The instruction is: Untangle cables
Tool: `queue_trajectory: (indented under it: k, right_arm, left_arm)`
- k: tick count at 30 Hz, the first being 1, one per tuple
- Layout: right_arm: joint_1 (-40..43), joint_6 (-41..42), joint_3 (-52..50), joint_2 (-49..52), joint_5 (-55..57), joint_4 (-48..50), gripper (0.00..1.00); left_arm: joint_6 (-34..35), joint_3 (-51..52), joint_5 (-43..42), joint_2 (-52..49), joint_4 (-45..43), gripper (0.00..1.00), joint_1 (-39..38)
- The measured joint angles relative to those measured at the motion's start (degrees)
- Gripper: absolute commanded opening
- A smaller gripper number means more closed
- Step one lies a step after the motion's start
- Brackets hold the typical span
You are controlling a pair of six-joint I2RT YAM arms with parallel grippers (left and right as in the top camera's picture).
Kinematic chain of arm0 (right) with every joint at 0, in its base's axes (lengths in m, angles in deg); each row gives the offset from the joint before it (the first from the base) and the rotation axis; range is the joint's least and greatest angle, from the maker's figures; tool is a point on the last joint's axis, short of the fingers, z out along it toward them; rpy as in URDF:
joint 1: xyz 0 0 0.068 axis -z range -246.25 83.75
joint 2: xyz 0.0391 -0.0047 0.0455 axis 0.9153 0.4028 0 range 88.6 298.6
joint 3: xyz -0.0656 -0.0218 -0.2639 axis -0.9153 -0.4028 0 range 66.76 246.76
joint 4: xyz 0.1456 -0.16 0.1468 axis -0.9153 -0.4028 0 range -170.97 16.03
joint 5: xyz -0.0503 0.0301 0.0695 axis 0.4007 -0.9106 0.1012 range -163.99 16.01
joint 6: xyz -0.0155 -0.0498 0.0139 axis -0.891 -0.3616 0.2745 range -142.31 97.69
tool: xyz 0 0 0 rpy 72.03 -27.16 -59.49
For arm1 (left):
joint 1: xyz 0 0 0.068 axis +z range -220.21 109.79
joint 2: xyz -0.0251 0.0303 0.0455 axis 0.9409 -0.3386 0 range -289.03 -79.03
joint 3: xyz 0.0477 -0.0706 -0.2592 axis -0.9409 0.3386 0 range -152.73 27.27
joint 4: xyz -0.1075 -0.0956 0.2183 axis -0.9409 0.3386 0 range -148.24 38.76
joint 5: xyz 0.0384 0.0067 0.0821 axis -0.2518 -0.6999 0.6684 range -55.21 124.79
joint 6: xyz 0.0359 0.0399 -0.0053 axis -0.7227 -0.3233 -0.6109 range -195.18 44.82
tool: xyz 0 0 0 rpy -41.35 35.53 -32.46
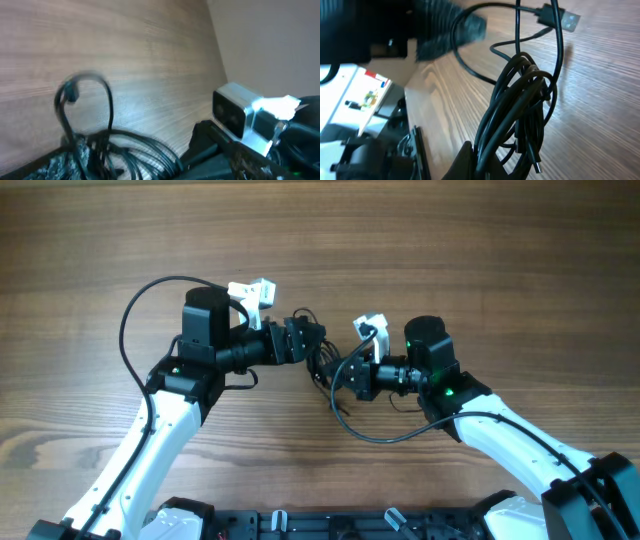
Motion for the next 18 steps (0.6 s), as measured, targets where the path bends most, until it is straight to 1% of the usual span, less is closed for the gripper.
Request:
queue_trajectory:
  k: [2, 3, 4, 5, 6, 8, 10, 13, 15, 18]
  right_arm:
    - [0.0, -0.6, 0.0, 0.0, -0.9, 0.0, 0.04]
    - [0.0, -0.7, 0.0, 0.0, -1.2, 0.0, 0.04]
    - [0.0, -0.8, 0.0, 0.0, -1.3, 0.0, 0.04]
    - [0.0, -0.8, 0.0, 0.0, -1.3, 0.0, 0.04]
    - [0.0, -0.8, 0.0, 0.0, -1.3, 0.0, 0.04]
    - [0.0, -0.8, 0.0, 0.0, -1.3, 0.0, 0.04]
    - [0.0, -0.8, 0.0, 0.0, -1.3, 0.0, 0.05]
    - [0.0, -0.8, 0.0, 0.0, -1.3, 0.0, 0.05]
    - [0.0, -0.5, 0.0, 0.0, -1.2, 0.0, 0.05]
    - [0.0, -0.3, 0.0, 0.0, -1.2, 0.0, 0.06]
  left_arm:
    - [0.2, 0.0, -1.3, 0.0, -3.6, 0.93, 1.8]
    - [1.0, -0.2, -4.2, 0.0, -7.2, 0.91, 4.0]
    - [1.5, -0.5, -5.9, 0.2, -8.8, 0.88, 5.7]
    - [3.1, -0.6, -10.3, 0.4, -11.7, 0.88, 8.1]
    - [4.1, -0.8, -13.6, 0.7, -11.9, 0.89, 9.5]
    - [5.4, -1.0, -17.8, 1.1, -9.0, 0.90, 11.0]
    - [5.9, -1.1, -19.6, 1.1, -5.4, 0.90, 11.0]
    - [4.0, -1.3, -20.5, 1.1, 3.9, 0.86, 7.7]
    - [2.6, -1.4, -17.0, 1.1, 10.0, 0.86, 4.2]
    - [2.3, -1.4, -8.3, 1.1, 13.9, 0.87, 0.0]
